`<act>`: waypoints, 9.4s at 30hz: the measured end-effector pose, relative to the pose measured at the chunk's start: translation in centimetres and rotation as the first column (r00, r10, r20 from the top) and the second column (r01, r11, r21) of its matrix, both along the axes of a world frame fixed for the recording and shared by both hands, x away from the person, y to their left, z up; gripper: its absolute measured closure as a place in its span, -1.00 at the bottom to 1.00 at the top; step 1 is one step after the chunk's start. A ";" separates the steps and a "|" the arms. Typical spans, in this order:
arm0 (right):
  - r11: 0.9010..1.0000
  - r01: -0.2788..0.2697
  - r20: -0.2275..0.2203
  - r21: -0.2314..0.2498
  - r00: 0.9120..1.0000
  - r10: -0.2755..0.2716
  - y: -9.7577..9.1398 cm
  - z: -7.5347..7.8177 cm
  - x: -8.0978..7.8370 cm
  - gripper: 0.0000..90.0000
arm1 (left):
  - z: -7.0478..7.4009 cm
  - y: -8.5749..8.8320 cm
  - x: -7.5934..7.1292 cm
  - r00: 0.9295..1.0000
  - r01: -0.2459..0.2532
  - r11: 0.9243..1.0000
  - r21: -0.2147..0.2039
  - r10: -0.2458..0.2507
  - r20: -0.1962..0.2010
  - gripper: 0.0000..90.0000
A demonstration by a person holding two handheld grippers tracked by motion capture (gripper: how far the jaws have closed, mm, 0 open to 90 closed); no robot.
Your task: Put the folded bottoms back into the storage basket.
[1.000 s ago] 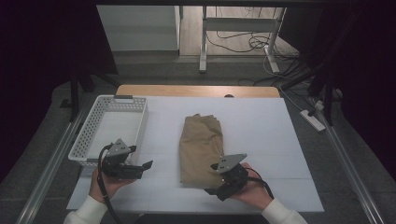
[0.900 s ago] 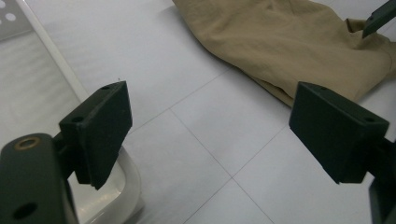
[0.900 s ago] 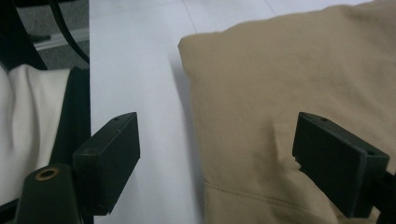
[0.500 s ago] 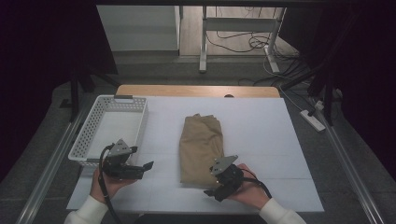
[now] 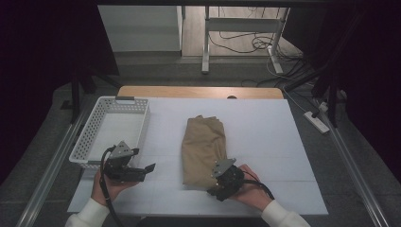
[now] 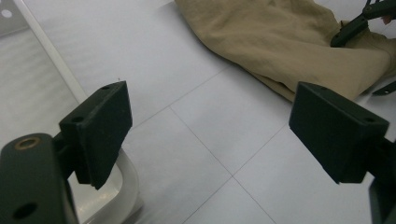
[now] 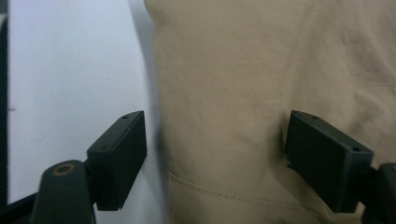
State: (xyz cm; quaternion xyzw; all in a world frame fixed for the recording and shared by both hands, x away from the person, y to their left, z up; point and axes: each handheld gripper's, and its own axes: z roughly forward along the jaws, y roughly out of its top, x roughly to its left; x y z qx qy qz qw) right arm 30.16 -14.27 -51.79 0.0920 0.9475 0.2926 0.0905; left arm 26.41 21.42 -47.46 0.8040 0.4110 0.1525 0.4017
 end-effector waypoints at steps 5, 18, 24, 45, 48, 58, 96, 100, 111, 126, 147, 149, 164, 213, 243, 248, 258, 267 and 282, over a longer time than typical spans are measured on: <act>1.000 -0.002 0.010 -0.001 1.000 0.002 0.0 -0.1 0.1 -0.45 | 0.0 -0.1 0.0 1.000 0.002 1.000 0.001 -0.002 -0.001 -0.69; 1.000 0.016 0.029 0.012 0.999 -0.016 -0.5 0.5 0.8 0.37 | -0.2 -0.1 0.1 1.000 0.008 1.000 0.012 -0.008 -0.009 -0.68; 1.000 0.005 0.032 0.026 0.999 -0.006 -0.6 0.7 1.0 0.66 | -0.2 -0.2 0.1 1.000 0.009 1.000 0.015 -0.009 -0.010 -0.67; 0.989 -0.055 -0.088 0.139 0.994 0.067 -1.2 2.3 -1.6 0.75 | -0.2 -0.2 0.0 1.000 0.018 1.000 0.018 -0.018 -0.001 -0.66; 0.988 -0.064 -0.088 0.141 0.993 0.077 -1.4 2.5 -2.1 0.75 | -0.1 -0.3 0.0 1.000 0.018 1.000 0.017 -0.018 -0.001 -0.66; 0.988 -0.058 -0.092 0.142 0.993 0.071 -1.6 2.2 -1.9 0.75 | -0.1 -1.8 0.7 0.999 0.047 0.999 0.013 -0.047 -0.004 -0.66; 0.988 -0.066 -0.078 0.142 0.994 0.078 -1.6 2.0 -2.0 0.73 | 0.8 -9.1 7.6 0.994 0.110 0.993 0.031 -0.109 -0.032 -0.67; 0.988 -0.068 -0.076 0.141 0.994 0.080 -1.6 2.0 -2.0 0.73 | 0.7 -9.3 8.1 0.993 0.111 0.993 0.031 -0.110 -0.037 -0.67; 0.988 -0.071 -0.082 0.140 0.993 0.083 -1.6 1.9 -1.9 0.73 | 0.6 -9.9 9.3 0.992 0.120 0.993 0.015 -0.119 -0.028 -0.65; 0.988 -0.070 -0.085 0.140 0.993 0.083 -1.6 1.8 -1.9 0.73 | 0.0 -11.0 11.3 0.992 0.114 0.993 0.009 -0.114 -0.053 -0.66; 0.988 -0.072 -0.084 0.137 0.993 0.084 -1.6 1.7 -1.9 0.73 | -1.3 -11.8 13.9 0.991 0.091 0.996 0.025 -0.088 -0.097 -0.70; 0.988 -0.076 -0.087 0.135 0.992 0.088 -1.6 1.7 -1.9 0.73 | -1.5 -11.8 14.1 0.991 0.088 0.996 0.027 -0.085 -0.102 -0.71; 0.988 -0.073 -0.092 0.134 0.992 0.086 -1.5 1.6 -1.9 0.73 | -2.7 -13.2 15.6 0.986 0.100 0.994 0.047 -0.093 -0.138 -0.78; 0.988 -0.074 -0.083 0.132 0.993 0.085 -1.6 1.5 -2.0 0.72 | -4.1 -14.3 15.9 0.950 0.254 0.967 0.007 -0.248 -0.192 0.16; 0.980 -0.063 -0.066 0.188 0.995 0.076 -2.2 2.4 -2.1 0.72 | -2.2 -13.2 14.9 0.953 0.266 0.963 -0.041 -0.269 -0.140 0.31; 0.977 -0.057 -0.053 0.204 0.996 0.069 -2.3 2.6 -2.2 0.72 | -1.9 -12.8 14.8 0.954 0.265 0.963 -0.052 -0.270 -0.132 0.31; 0.968 -0.050 -0.032 0.248 0.998 0.059 -2.6 3.1 -2.3 0.72 | -0.6 -12.1 14.3 0.958 0.263 0.962 -0.067 -0.269 -0.099 0.32; 0.958 -0.041 -0.024 0.283 0.998 0.050 -2.8 3.4 -2.3 0.73 | 0.2 -11.5 14.0 0.961 0.258 0.963 -0.081 -0.264 -0.083 0.32; 0.946 -0.036 -0.021 0.322 0.999 0.046 -2.8 3.8 -2.5 0.73 | 1.3 -10.9 13.5 0.961 0.263 0.961 -0.091 -0.269 -0.060 0.32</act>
